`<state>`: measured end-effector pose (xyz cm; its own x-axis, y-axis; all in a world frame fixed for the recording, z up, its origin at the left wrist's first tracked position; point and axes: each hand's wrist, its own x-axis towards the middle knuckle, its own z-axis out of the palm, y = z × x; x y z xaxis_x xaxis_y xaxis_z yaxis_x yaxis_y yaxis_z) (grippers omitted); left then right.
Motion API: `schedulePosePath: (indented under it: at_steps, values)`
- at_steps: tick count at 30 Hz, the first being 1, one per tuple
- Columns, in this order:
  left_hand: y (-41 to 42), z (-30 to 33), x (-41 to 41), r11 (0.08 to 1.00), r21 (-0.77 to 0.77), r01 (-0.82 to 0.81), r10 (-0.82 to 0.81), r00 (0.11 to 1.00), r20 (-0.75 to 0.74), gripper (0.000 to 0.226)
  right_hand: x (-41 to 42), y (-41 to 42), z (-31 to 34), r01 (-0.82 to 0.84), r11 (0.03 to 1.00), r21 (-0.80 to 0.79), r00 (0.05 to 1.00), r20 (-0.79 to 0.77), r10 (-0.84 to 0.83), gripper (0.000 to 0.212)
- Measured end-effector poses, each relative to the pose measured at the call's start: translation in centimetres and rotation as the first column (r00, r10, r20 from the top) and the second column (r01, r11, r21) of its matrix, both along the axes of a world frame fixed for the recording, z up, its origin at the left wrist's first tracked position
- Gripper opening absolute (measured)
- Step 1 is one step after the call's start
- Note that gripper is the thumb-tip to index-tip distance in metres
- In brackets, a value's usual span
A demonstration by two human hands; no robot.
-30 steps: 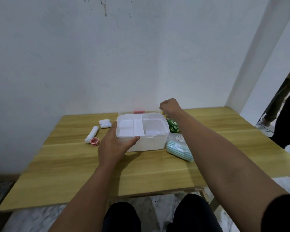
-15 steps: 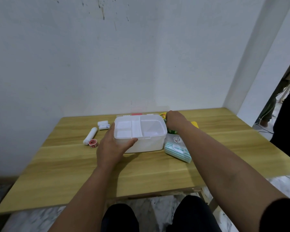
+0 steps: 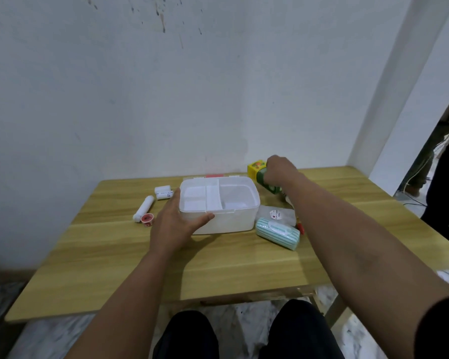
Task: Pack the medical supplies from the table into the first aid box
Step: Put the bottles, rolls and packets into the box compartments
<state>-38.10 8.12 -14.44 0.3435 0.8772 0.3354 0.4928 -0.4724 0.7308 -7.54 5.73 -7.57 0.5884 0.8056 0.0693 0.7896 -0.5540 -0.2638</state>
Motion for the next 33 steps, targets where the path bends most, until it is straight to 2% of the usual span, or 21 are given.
schedulePosePath:
  at_steps: [2, 6, 8, 12, 17, 20, 28, 33]
  values:
    - [0.4, 0.1, -0.1, 1.0, -0.011, 0.021, -0.022, 1.0, -0.013, 0.092, 0.4, 0.1, 2.5, -0.013, 1.0, 0.023, 0.999, 0.034, 0.012, 0.018]
    - [1.2, 1.0, 0.0, 0.994, -0.073, 0.085, -0.088, 0.996, -0.028, 0.091, -0.2, 0.1, 6.7, -0.124, 0.992, -0.025, 0.992, 0.004, 0.124, 0.054]
    - [1.6, 1.4, 0.1, 0.989, -0.093, 0.111, -0.113, 0.993, -0.021, 0.089, -1.1, 0.1, 7.7, -0.195, 0.978, -0.079, 0.981, 0.006, 0.196, 0.062]
    - [2.2, 1.6, 0.2, 0.981, -0.142, 0.134, -0.138, 0.99, -0.017, 0.093, -2.8, 0.1, 7.7, -0.314, 0.924, -0.219, 0.946, 0.016, 0.325, 0.063]
    - [2.0, 1.1, 0.2, 0.987, -0.151, 0.059, -0.068, 0.996, -0.055, 0.107, -4.6, 0.3, 7.3, -0.389, 0.886, -0.253, 0.915, 0.008, 0.404, 0.065]
    - [1.8, 1.0, 0.3, 0.987, -0.157, 0.026, -0.039, 0.996, -0.08, 0.113, -5.6, 0.3, 7.7, -0.378, 0.875, -0.301, 0.907, 0.069, 0.415, 0.065]
    - [1.6, 0.9, 0.5, 0.984, -0.175, 0.022, -0.032, 0.998, -0.059, 0.114, -7.3, 0.8, 7.2, -0.326, 0.813, -0.483, 0.887, 0.141, 0.439, 0.058]
    - [1.7, 0.9, 0.5, 0.984, -0.175, 0.024, -0.035, 0.998, -0.058, 0.116, -7.1, 0.9, 6.1, -0.318, 0.827, -0.463, 0.884, 0.17, 0.435, 0.064]
